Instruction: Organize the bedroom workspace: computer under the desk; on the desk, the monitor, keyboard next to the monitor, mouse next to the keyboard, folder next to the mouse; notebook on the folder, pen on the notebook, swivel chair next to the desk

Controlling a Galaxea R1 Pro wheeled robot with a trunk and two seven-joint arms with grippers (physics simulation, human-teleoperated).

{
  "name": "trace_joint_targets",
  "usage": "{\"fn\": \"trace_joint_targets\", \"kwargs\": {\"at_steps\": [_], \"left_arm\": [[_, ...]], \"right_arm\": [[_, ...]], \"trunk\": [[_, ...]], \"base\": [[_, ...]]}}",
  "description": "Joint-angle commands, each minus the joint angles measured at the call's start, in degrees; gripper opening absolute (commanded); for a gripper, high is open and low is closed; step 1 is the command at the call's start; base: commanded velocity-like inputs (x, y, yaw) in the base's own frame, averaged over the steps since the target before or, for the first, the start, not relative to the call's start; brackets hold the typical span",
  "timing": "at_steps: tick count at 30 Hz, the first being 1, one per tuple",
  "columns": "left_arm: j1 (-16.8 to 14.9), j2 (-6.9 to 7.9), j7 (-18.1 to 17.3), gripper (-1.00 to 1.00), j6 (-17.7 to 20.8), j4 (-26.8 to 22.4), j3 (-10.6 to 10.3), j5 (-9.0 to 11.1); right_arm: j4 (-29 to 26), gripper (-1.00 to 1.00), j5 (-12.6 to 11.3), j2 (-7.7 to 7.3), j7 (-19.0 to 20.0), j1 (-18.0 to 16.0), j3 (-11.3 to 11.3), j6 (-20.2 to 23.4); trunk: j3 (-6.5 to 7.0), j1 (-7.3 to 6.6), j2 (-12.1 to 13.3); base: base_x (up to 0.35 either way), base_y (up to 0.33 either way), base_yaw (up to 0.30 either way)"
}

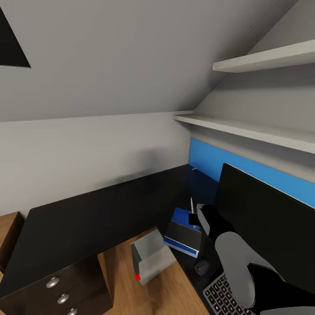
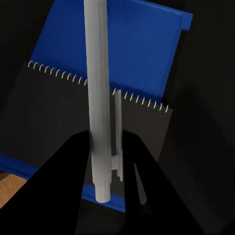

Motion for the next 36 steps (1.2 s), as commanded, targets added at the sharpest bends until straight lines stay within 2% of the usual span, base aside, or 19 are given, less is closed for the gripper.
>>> {"fn": "trace_joint_targets", "kwargs": {"at_steps": [1,13,36], "left_arm": [[0.03,-0.04,0.08,1.00,-0.01,-0.12,0.24,-0.31],[0.03,0.00,0.08,1.00,0.01,-0.12,0.28,-0.31],[0.03,0.00,0.08,1.00,-0.08,-0.12,0.31,-0.25]], "right_arm": [[0.10,-1.00,0.53,0.08,0.12,-0.05,-0.43,0.32],[1.06,-1.00,0.52,0.29,0.15,-0.05,-0.36,0.52],[3.62,-1.00,0.60,0.46,1.36,-0.05,0.37,-0.14]], "trunk": [[-0.08,0.02,-0.07],[-0.08,0.02,-0.07],[-0.08,0.02,-0.07]], "base": [[-0.023,0.000,0.000],[-0.184,0.000,0.000],[-0.047,0.035,0.000]]}}
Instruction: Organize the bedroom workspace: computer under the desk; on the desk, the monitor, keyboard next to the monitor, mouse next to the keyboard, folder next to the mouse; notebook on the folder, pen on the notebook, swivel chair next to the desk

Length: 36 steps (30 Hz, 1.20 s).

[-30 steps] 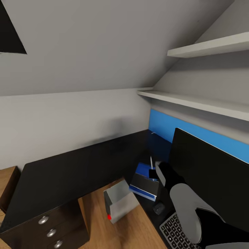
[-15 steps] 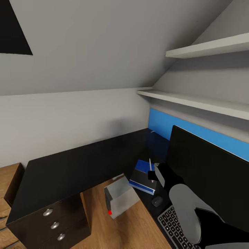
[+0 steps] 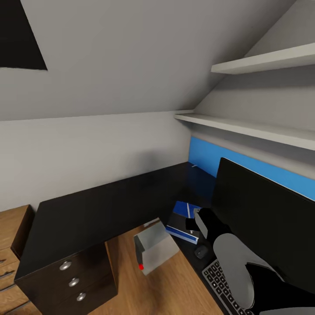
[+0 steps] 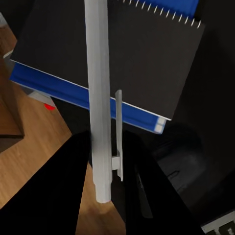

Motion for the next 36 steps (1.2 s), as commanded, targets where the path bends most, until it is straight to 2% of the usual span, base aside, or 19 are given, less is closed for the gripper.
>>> {"fn": "trace_joint_targets", "kwargs": {"at_steps": [1,20,33,36], "left_arm": [[0.03,-0.03,0.07,1.00,-0.02,-0.12,0.22,-0.28],[0.03,0.01,0.07,1.00,0.01,-0.12,0.24,-0.25],[0.03,-0.16,0.09,1.00,-0.17,-0.33,0.24,-0.17],[0.03,-0.18,0.11,1.00,-0.18,-0.36,0.24,-0.17]], "right_arm": [[-0.07,-1.00,0.55,0.08,0.06,-0.04,-0.42,0.25],[-0.13,-1.00,0.63,-0.11,0.10,-0.04,-0.23,0.22],[-0.14,-1.00,0.61,-0.13,0.10,-0.04,-0.23,0.22],[-0.14,-1.00,0.59,-0.13,0.10,-0.04,-0.23,0.22]], "trunk": [[-0.08,0.02,-0.07],[-0.08,0.02,-0.07],[-0.08,0.02,-0.07],[-0.62,0.67,-1.27]], "base": [[-0.009,0.012,0.000],[0.083,0.002,0.000],[0.014,0.000,0.000],[0.001,0.000,0.000]]}}
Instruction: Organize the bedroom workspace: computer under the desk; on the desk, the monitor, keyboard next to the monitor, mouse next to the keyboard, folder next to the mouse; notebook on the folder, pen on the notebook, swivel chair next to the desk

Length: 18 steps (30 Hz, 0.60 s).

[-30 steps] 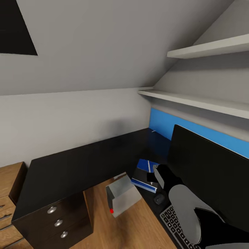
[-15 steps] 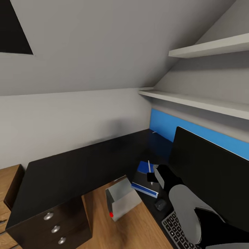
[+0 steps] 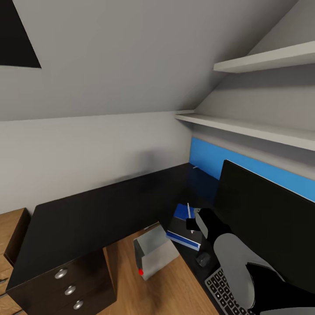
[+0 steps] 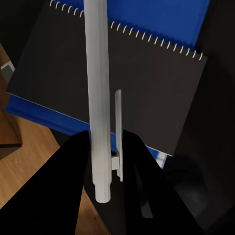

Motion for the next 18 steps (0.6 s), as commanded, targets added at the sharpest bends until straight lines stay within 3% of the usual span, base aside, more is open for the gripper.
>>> {"fn": "trace_joint_targets", "kwargs": {"at_steps": [1,18], "left_arm": [[0.03,-0.04,0.07,1.00,-0.02,-0.13,0.29,-0.31],[0.03,-0.06,0.08,1.00,-0.02,-0.15,0.29,-0.30]], "right_arm": [[-0.08,-1.00,0.53,0.08,0.10,-0.04,-0.45,0.25],[-0.08,-1.00,0.58,0.01,0.10,-0.04,-0.45,0.07]], "trunk": [[-0.26,0.24,-0.48],[-3.31,3.98,-7.30]], "base": [[0.000,0.000,0.000],[0.000,0.000,0.000]]}}
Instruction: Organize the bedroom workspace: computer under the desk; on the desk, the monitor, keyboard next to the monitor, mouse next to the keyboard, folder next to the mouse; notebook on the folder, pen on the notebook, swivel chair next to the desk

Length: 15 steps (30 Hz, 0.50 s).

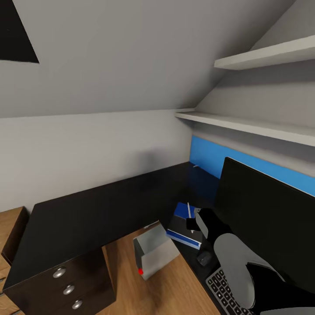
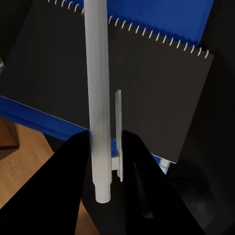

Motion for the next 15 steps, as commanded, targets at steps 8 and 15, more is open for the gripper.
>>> {"fn": "trace_joint_targets", "kwargs": {"at_steps": [8,15], "left_arm": [[0.03,-0.04,0.08,1.00,-0.01,-0.12,0.29,-0.30],[0.03,-0.04,0.05,1.00,-0.01,-0.12,0.29,-0.30]], "right_arm": [[-0.09,-1.00,0.52,0.07,0.09,-0.04,-0.45,0.07],[-0.09,-1.00,0.52,0.07,0.04,-0.04,-0.45,-1.94]], "trunk": [[-1.51,1.77,-3.28],[-2.77,3.31,-6.09]], "base": [[0.000,0.000,0.000],[0.000,0.000,0.000]]}}
